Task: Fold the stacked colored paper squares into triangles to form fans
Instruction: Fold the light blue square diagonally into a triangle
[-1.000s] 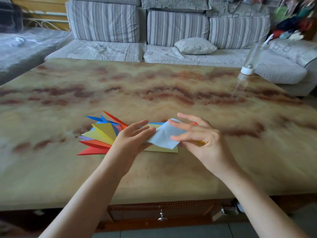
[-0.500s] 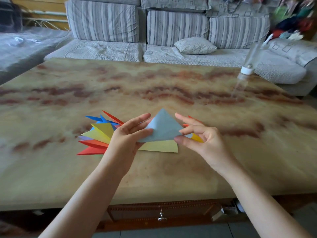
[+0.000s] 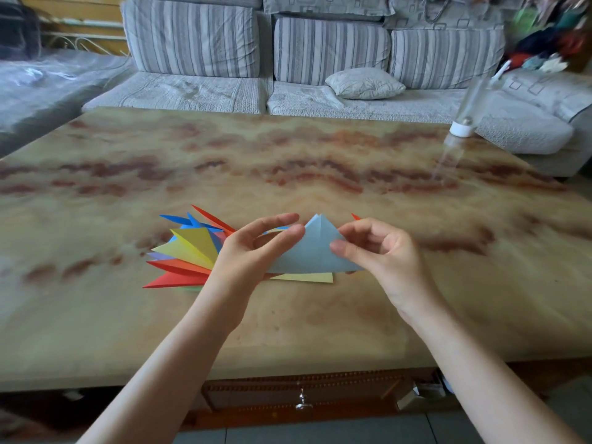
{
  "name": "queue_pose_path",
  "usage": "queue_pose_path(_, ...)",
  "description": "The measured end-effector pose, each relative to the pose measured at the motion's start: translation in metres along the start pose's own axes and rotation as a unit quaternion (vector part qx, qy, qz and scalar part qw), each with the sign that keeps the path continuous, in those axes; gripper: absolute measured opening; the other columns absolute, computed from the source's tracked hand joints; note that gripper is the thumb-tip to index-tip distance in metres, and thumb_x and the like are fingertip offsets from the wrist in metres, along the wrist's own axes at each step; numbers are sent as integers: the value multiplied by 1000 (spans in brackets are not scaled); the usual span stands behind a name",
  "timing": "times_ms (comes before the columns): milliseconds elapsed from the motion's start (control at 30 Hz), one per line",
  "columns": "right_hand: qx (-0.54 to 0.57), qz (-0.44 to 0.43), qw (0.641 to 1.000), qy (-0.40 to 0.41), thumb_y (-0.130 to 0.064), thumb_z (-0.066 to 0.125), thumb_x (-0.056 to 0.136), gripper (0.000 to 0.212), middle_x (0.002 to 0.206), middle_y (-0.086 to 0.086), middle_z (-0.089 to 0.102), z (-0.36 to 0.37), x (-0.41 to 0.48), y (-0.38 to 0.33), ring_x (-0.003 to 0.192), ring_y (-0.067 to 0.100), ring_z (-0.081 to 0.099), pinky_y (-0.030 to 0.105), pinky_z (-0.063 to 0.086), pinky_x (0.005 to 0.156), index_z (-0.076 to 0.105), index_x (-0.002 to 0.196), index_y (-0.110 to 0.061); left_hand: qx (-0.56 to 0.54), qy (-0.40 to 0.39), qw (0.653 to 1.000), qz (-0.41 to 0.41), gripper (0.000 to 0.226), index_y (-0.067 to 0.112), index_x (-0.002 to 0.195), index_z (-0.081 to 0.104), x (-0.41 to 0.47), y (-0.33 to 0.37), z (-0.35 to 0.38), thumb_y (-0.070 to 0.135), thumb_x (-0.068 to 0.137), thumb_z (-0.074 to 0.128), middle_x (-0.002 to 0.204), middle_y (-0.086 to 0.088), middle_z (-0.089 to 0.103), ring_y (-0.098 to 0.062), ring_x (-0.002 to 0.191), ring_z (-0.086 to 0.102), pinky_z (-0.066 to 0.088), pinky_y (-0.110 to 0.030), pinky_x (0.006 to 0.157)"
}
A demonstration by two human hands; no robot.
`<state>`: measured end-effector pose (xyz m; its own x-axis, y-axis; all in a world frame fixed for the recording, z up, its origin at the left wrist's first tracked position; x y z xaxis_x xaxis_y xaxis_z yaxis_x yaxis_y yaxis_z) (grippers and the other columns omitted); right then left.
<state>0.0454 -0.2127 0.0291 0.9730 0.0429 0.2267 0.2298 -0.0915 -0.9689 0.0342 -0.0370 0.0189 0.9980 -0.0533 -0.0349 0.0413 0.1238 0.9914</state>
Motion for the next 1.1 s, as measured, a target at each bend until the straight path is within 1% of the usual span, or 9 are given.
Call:
queue_pose_path(167,0,15,1000,1,-4,75,76,26,68,-10,64,2,-2,-1,67,7,59,25,48,65,66,93,-22,32,15,999,37,32,20,104,69,-1,4,3,5,76,74,90,0,76,-6,75,69,47,-10,58)
queue_pose_path(233,-4,18,1000,-2,-5,75,76,22,72,-7,66,2,-3,-2,68,8,60,27,48,67,68,89,-22,35,14,998,43,32,18,104,69,-1,4,3,1,77,72,87,0,76,-7,75,69,49,-13,61)
queue_pose_path(300,6,22,1000,-3,-4,75,75,18,76,-1,69,3,-3,-2,68,7,61,25,49,66,70,83,-19,39,13,998,50,32,18,103,69,-1,4,3,0,77,72,86,1,76,-7,75,70,51,-14,64)
queue_pose_path(467,12,23,1000,-10,-2,74,76,15,74,-4,70,4,-2,-3,66,5,62,18,50,62,70,79,-17,43,19,997,56,29,17,101,70,-1,6,3,1,77,72,83,1,76,-4,71,68,48,-12,58)
queue_pose_path(600,-12,19,1000,-20,-5,74,76,15,80,4,72,5,-4,-3,71,10,64,25,52,65,71,79,-19,56,20,997,48,23,19,101,71,-1,6,3,11,79,72,85,1,76,-1,71,67,46,-10,57)
queue_pose_path(667,-14,21,999,-31,-5,75,76,15,82,8,73,7,-5,-3,72,12,65,26,53,62,71,80,-19,62,23,997,46,20,22,98,71,-1,7,3,15,79,72,84,5,76,1,71,67,47,-10,59)
queue_pose_path(833,-10,24,998,-50,-3,73,77,15,77,6,69,13,-7,-3,66,9,62,21,48,51,71,81,-17,82,43,994,54,12,28,84,70,-2,6,3,17,78,74,76,13,74,7,66,64,45,-8,58)
queue_pose_path(933,-4,28,998,-48,-4,74,76,15,80,9,69,13,-6,-3,67,9,62,21,48,50,71,80,-18,84,44,994,58,13,27,84,70,-1,6,3,16,78,74,76,14,74,7,66,65,45,-7,59)
queue_pose_path(1100,-1,29,998,-49,-4,74,76,14,73,1,69,13,-6,-3,64,8,62,22,49,50,71,79,-17,87,48,993,63,14,27,84,70,-3,8,4,15,78,74,73,17,73,10,65,64,43,-5,57)
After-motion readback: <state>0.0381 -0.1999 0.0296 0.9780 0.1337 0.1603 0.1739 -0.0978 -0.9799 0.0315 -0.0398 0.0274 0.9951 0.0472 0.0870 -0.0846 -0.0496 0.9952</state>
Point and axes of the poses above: each hand's wrist, its own x-axis towards the middle knuckle, its own z-axis out of the palm, y = z × x, the point moved 7 cm from there along x, towards the middle knuckle
